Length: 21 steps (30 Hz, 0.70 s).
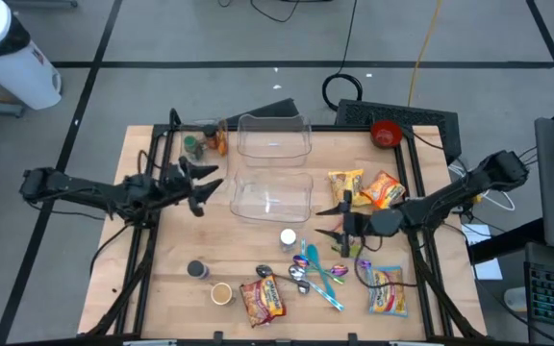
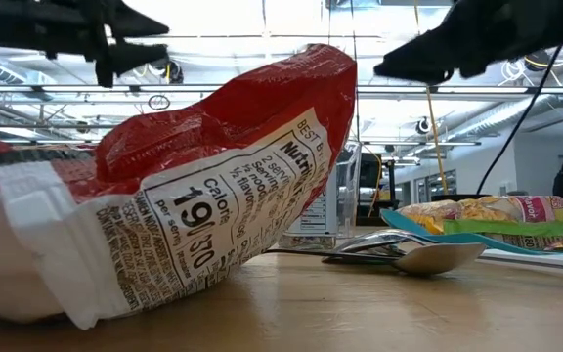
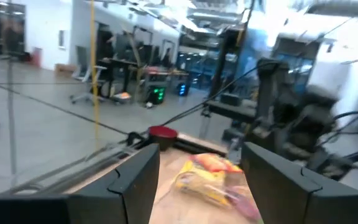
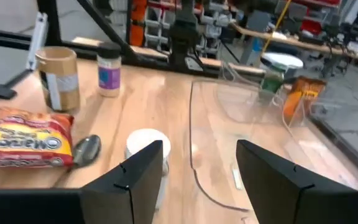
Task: Pick & Place Food Item
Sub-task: Put the white seasoning bottle into the top left transparent bin
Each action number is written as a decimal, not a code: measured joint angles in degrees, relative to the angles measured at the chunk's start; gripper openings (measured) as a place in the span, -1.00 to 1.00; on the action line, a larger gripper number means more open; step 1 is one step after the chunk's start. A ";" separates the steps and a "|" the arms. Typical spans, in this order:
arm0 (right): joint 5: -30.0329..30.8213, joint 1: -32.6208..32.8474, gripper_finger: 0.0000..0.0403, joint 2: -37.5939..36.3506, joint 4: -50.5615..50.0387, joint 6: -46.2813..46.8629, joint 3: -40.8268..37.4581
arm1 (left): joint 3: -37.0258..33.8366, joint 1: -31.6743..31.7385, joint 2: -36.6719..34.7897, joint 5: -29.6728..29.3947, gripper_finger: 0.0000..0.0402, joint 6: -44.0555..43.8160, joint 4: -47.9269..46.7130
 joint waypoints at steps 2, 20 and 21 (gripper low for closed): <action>-0.39 -0.93 0.09 2.55 2.24 1.70 0.00 | 0.00 -0.93 -0.75 0.06 0.16 0.08 -0.01; -16.12 -5.79 0.59 22.40 11.20 3.46 7.10 | 0.00 -1.63 -0.96 -0.02 0.16 0.07 -0.22; -16.51 -5.79 0.58 23.28 10.74 3.47 8.11 | 0.00 -1.63 -0.94 -0.03 0.16 0.07 -0.25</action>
